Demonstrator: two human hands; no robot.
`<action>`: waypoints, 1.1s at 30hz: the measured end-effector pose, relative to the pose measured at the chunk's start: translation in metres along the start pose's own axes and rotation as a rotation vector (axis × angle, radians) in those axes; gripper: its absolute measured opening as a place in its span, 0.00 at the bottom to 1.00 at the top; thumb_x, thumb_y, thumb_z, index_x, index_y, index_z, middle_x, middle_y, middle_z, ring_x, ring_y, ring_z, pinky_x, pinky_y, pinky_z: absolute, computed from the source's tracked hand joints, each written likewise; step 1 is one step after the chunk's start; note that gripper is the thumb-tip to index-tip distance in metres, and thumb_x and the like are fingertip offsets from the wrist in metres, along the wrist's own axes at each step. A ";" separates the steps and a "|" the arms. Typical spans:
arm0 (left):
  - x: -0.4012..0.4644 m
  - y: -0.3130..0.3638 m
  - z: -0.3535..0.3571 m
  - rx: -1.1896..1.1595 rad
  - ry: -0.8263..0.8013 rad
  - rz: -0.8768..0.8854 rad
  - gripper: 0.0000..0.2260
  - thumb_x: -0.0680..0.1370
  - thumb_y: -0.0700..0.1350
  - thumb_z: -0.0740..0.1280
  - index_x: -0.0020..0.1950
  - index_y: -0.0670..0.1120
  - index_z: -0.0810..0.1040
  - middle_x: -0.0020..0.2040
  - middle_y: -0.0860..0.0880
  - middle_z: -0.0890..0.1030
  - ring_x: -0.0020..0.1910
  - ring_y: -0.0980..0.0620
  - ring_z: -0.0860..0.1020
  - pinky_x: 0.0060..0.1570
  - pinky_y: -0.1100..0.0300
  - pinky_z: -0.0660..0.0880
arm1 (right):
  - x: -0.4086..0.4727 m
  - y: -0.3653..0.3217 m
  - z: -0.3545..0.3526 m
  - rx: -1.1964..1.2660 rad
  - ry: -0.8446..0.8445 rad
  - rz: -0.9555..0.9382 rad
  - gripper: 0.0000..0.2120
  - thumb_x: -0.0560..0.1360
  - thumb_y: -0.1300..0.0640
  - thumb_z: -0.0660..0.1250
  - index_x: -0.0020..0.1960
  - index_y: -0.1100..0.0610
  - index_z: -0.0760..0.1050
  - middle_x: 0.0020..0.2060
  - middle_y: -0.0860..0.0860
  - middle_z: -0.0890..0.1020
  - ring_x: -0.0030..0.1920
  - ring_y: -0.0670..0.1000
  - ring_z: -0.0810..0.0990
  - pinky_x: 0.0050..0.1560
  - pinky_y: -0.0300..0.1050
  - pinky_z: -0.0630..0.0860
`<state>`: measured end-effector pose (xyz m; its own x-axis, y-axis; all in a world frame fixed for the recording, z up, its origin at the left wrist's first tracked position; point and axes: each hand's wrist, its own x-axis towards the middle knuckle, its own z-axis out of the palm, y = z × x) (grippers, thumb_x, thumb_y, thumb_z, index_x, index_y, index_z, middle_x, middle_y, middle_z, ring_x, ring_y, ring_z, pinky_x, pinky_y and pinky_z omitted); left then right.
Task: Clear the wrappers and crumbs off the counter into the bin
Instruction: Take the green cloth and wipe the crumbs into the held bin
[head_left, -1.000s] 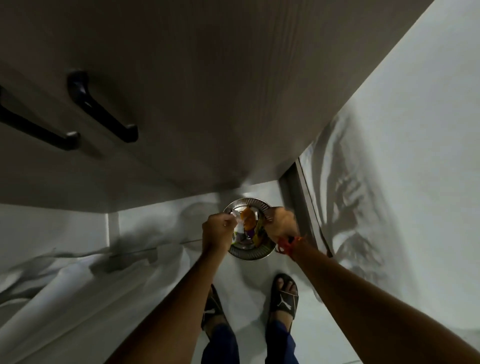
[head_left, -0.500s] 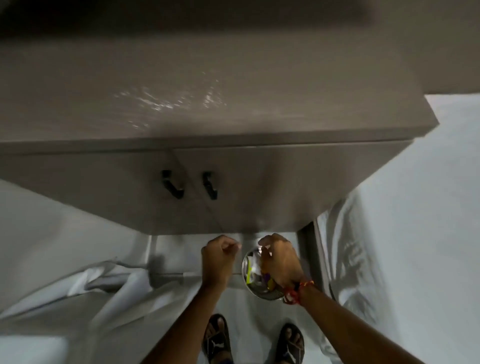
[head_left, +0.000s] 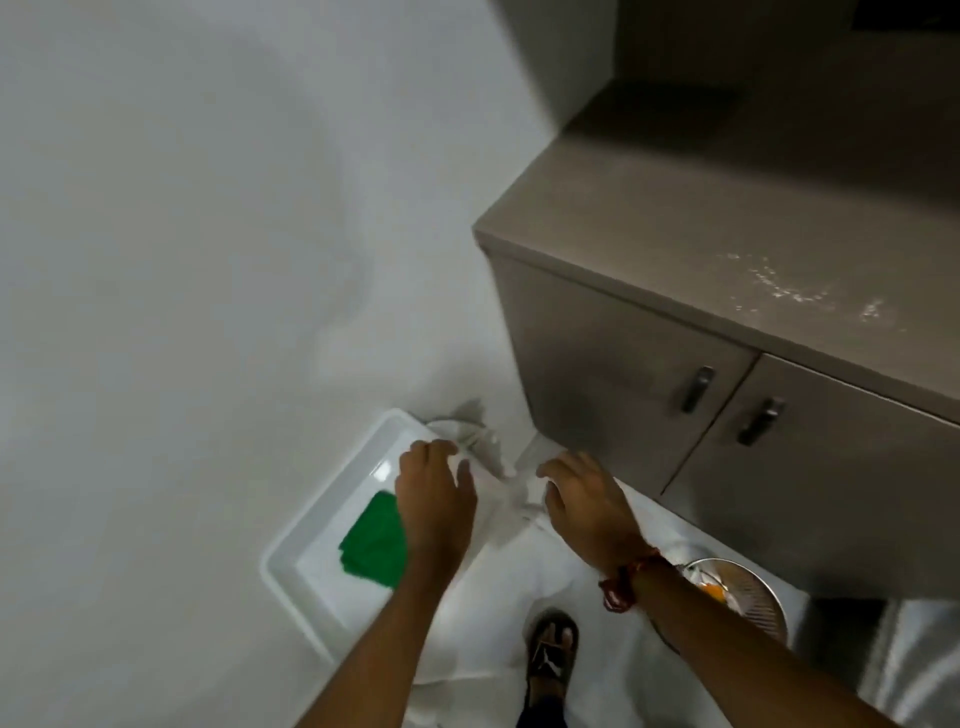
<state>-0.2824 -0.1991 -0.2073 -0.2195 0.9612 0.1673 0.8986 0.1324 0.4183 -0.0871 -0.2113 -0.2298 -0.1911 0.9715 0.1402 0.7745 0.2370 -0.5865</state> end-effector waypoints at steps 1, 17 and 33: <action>-0.001 -0.019 -0.008 0.063 -0.041 -0.091 0.12 0.78 0.51 0.68 0.58 0.48 0.77 0.56 0.48 0.78 0.56 0.46 0.75 0.56 0.52 0.73 | 0.004 -0.012 0.005 -0.014 -0.010 -0.036 0.11 0.72 0.66 0.66 0.53 0.58 0.82 0.48 0.53 0.83 0.49 0.56 0.80 0.50 0.50 0.79; 0.000 -0.026 -0.046 0.223 0.052 -0.112 0.11 0.76 0.33 0.65 0.59 0.37 0.76 0.52 0.39 0.77 0.51 0.39 0.75 0.47 0.47 0.77 | -0.029 0.023 0.012 -0.138 -0.056 0.045 0.22 0.74 0.62 0.67 0.69 0.60 0.74 0.56 0.55 0.83 0.55 0.56 0.82 0.57 0.49 0.79; -0.086 0.096 0.201 -1.546 -1.231 -0.724 0.23 0.77 0.53 0.70 0.68 0.44 0.77 0.61 0.42 0.82 0.59 0.43 0.82 0.57 0.47 0.80 | -0.213 0.221 0.104 -0.271 -0.474 0.555 0.24 0.79 0.53 0.59 0.73 0.61 0.68 0.67 0.61 0.75 0.67 0.63 0.73 0.67 0.57 0.69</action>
<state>-0.1005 -0.2202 -0.3608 0.5857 0.5543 -0.5913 -0.3256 0.8290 0.4546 0.0624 -0.3658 -0.4721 0.0776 0.8573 -0.5090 0.9410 -0.2316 -0.2466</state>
